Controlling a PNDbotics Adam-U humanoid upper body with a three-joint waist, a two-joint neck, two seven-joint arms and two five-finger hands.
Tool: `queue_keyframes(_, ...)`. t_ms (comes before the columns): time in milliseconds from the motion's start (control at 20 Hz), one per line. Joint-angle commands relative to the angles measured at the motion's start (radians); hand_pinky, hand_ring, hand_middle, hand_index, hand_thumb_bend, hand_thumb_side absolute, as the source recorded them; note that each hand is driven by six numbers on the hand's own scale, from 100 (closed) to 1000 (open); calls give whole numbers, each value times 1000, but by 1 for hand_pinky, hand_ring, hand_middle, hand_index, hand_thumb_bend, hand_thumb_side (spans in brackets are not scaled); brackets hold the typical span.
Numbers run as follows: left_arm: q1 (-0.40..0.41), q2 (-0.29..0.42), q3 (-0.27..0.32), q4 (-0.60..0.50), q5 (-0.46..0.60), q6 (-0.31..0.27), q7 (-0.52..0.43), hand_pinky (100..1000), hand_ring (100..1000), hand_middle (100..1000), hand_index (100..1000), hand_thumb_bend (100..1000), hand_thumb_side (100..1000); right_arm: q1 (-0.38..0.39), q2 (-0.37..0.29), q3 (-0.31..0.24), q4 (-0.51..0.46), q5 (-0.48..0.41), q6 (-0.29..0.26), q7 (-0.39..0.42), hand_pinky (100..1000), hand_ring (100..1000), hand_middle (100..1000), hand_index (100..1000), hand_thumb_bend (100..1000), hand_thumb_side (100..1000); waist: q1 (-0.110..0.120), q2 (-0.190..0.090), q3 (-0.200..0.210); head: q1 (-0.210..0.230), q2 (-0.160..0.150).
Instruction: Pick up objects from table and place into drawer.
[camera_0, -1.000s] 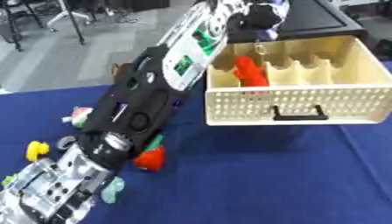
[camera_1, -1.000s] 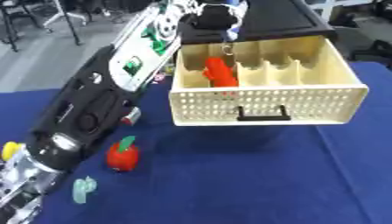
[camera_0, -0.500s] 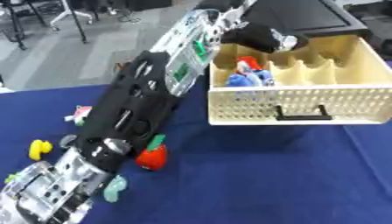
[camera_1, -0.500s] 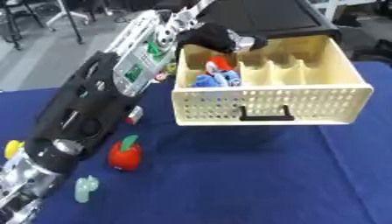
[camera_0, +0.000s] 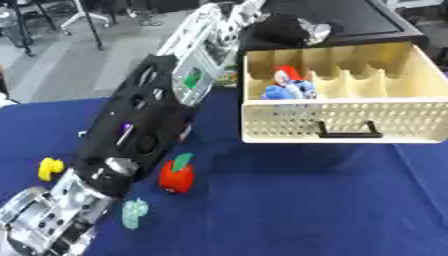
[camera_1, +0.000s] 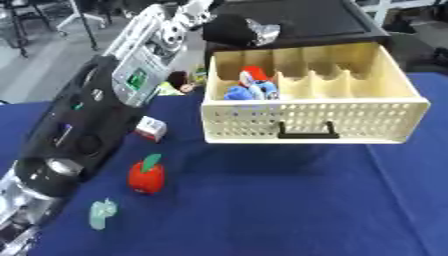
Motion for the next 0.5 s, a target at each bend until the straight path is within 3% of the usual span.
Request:
queue_keyframes(50, -8, 46, 14, -44, 36, 19, 18, 717, 804, 716, 809, 580, 632, -10, -89, 21, -10, 40, -21, 270, 233, 456, 433, 646, 100, 965, -16, -27, 2, 0, 10)
queue_keyframes(200, 9, 64, 15, -61, 47, 30, 28, 680, 779, 693, 798, 534, 640, -13, -141, 27, -10, 15, -61, 494, 231, 469, 465, 598, 100, 911, -27, -32, 1, 6, 14)
queue_keyframes(250, 15, 71, 15, -67, 49, 34, 33, 644, 760, 674, 793, 477, 635, -13, -158, 29, -10, -10, -73, 553, 226, 470, 468, 596, 100, 896, -30, -33, 0, 8, 15)
queue_keyframes(350, 31, 86, 18, -86, 56, 49, 50, 590, 726, 637, 786, 421, 653, -11, -191, 40, -10, -72, -97, 657, 214, 466, 467, 594, 100, 857, -37, -37, 0, 15, 17)
queue_keyframes(400, 41, 95, 23, -100, 65, 60, 63, 565, 702, 613, 770, 327, 665, -10, -204, 48, -10, -114, -105, 706, 208, 464, 466, 596, 100, 833, -41, -39, 2, 19, 17)
queue_keyframes(500, 58, 116, 25, -128, 85, 85, 91, 555, 691, 603, 765, 256, 661, -12, -224, 59, -10, -191, -107, 777, 206, 465, 466, 601, 100, 813, -47, -44, 5, 24, 17)
